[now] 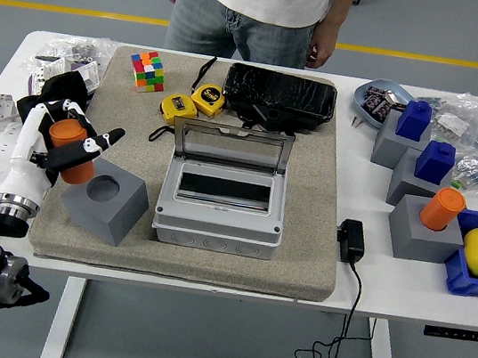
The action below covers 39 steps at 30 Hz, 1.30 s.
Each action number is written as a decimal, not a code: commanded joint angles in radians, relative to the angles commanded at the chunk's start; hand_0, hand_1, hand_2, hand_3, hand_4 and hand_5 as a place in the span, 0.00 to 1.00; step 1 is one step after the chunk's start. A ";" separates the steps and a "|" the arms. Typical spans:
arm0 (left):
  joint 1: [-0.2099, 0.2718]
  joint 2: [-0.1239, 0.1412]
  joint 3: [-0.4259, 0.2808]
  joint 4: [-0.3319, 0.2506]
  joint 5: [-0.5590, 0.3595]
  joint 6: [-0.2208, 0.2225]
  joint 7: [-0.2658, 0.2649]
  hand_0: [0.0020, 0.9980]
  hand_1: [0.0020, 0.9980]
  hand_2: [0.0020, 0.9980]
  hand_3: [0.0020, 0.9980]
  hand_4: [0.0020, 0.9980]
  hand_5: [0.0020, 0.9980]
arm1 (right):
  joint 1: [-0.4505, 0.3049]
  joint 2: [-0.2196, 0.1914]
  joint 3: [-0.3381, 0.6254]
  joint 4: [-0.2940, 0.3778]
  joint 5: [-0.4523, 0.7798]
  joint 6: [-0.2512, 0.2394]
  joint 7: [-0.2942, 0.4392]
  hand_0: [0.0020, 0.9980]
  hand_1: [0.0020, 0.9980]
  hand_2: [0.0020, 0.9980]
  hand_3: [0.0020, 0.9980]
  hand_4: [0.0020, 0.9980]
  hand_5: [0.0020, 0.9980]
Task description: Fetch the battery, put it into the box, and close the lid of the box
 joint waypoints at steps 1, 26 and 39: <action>-0.003 0.006 0.012 -0.022 0.038 0.016 0.004 0.05 0.00 0.04 0.01 1.00 0.05 | 0.000 0.000 0.004 0.000 -0.002 0.001 0.000 0.82 0.81 0.77 0.77 1.00 1.00; -0.129 0.128 0.467 -0.232 0.598 0.114 0.106 0.05 0.00 0.01 0.00 0.93 0.36 | 0.008 -0.009 0.021 -0.002 -0.015 0.002 -0.005 0.82 0.81 0.77 0.77 1.00 1.00; -0.293 0.150 0.673 -0.124 0.558 0.122 0.089 0.05 0.00 0.00 0.00 0.91 0.37 | 0.016 -0.011 0.007 -0.004 -0.010 0.002 -0.007 0.82 0.81 0.77 0.77 1.00 1.00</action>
